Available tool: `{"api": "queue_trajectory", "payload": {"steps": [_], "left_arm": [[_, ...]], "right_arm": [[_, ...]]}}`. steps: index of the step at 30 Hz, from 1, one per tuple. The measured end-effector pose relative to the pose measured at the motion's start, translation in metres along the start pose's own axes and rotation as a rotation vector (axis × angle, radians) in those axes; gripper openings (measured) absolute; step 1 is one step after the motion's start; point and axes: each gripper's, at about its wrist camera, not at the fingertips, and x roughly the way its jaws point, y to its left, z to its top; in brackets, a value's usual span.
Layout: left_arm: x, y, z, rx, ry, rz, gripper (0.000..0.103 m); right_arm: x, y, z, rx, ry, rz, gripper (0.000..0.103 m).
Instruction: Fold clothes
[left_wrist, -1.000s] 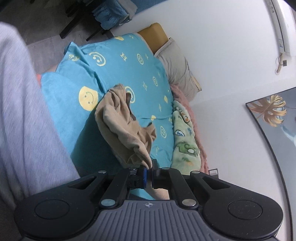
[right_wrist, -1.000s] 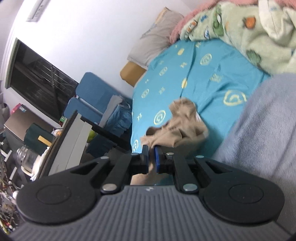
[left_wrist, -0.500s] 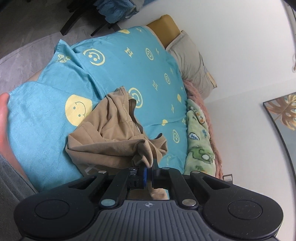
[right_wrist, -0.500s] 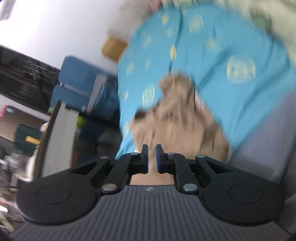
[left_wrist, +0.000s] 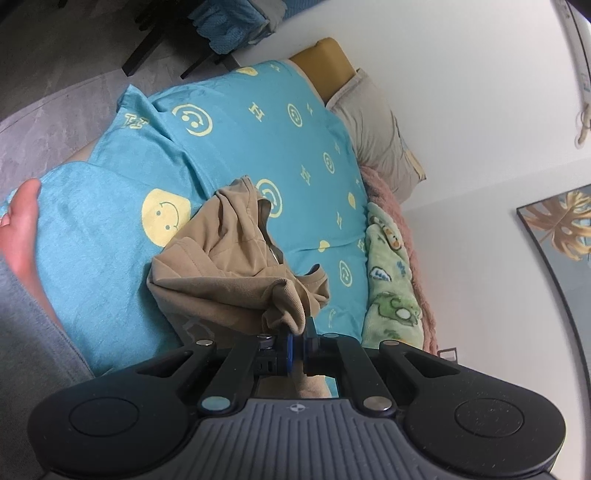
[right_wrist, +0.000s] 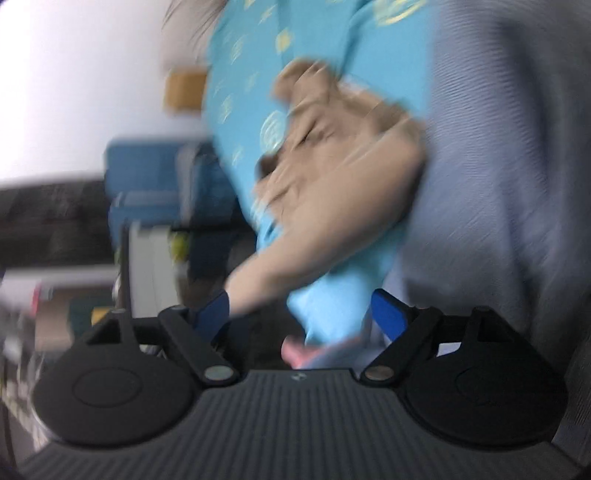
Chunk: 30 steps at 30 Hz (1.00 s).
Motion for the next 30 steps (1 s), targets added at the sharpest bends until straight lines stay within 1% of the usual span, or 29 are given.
{"api": "queue_trajectory", "payload": {"steps": [1,2,3,4,5,6,7,9,12,14,19,22,27,30], "left_arm": [[-0.003,0.001,0.000,-0.007,-0.003,-0.004,0.004],[-0.005,0.001,0.000,-0.015,-0.005,-0.009,0.004],[-0.005,0.000,0.001,-0.022,-0.005,-0.018,0.004],[-0.006,-0.001,0.002,-0.029,-0.004,-0.028,0.004],[-0.007,-0.003,0.003,-0.031,-0.006,-0.034,0.004],[-0.006,-0.005,0.004,-0.031,-0.011,-0.039,0.004],[-0.005,-0.008,0.006,-0.030,-0.010,-0.046,0.004],[0.002,-0.016,0.011,-0.026,-0.005,-0.057,0.004],[0.019,-0.032,0.028,-0.012,-0.023,-0.044,0.004],[0.032,-0.046,0.044,0.008,-0.048,-0.029,0.004],[0.083,-0.071,0.087,0.095,-0.116,0.060,0.004],[0.114,-0.071,0.105,0.133,-0.122,0.113,0.004],[0.161,-0.054,0.117,0.239,-0.098,0.161,0.005],[0.180,-0.038,0.118,0.283,-0.087,0.174,0.006]], "right_arm": [[0.000,-0.004,0.003,0.032,-0.033,0.010,0.081],[-0.001,0.001,0.005,0.006,-0.060,-0.006,0.062],[-0.001,0.007,0.007,-0.021,-0.087,-0.023,0.038],[-0.002,0.012,0.010,-0.046,-0.114,-0.039,0.035],[-0.001,0.016,0.015,-0.052,-0.128,-0.034,0.033],[0.001,0.020,0.019,-0.059,-0.142,-0.030,0.018],[0.002,0.024,0.024,-0.065,-0.156,-0.025,0.016],[0.005,0.033,0.033,-0.092,-0.185,-0.027,0.014],[0.015,0.055,0.046,-0.153,-0.212,-0.031,0.013],[0.034,0.062,0.060,-0.195,-0.212,-0.042,0.013],[0.081,0.079,0.096,-0.299,-0.210,-0.067,0.013],[0.109,0.089,0.117,-0.362,-0.209,-0.083,0.013],[0.157,0.106,0.152,-0.465,-0.206,-0.108,0.015],[0.168,0.099,0.158,-0.463,-0.175,-0.117,0.015]]}}
